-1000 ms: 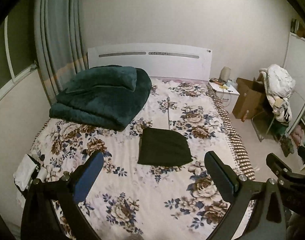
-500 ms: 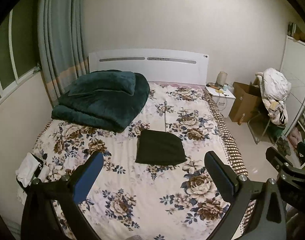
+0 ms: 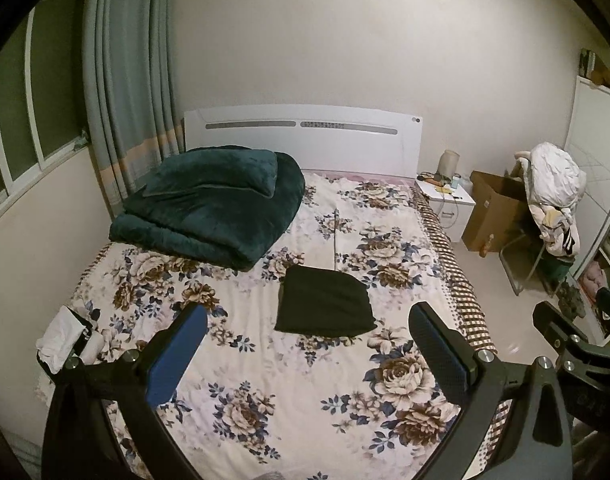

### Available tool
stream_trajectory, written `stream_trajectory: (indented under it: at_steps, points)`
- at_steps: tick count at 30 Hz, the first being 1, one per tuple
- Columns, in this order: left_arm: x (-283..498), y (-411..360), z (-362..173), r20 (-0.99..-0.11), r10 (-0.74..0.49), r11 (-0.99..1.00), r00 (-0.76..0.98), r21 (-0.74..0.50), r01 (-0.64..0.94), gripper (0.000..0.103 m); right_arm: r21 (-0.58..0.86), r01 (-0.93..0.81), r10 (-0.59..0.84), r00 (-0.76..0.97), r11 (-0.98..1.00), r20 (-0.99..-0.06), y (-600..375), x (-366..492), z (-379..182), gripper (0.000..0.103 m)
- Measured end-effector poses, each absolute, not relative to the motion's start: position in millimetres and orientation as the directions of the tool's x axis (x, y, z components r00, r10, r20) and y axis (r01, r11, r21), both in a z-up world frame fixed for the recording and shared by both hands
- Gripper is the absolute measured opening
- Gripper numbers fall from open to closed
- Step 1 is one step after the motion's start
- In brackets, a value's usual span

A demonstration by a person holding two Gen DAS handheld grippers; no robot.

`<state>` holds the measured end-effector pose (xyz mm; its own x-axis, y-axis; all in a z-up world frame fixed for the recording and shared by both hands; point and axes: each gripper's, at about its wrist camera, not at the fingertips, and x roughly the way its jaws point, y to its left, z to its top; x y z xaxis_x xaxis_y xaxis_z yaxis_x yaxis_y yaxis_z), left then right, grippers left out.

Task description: Fold small clothes

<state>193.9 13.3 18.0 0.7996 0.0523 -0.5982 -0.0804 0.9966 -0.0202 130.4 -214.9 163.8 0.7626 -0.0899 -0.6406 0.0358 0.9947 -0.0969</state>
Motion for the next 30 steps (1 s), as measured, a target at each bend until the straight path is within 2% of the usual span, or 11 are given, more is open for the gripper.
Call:
stream_trajectory:
  at_steps: [30]
  points:
    - [191, 6, 39, -0.589, 0.037, 0.998, 0.807, -0.018, -0.059, 0.103, -0.044, 0.034, -0.054, 0.775, 0.998, -0.629, -217, 121, 170, 0.103]
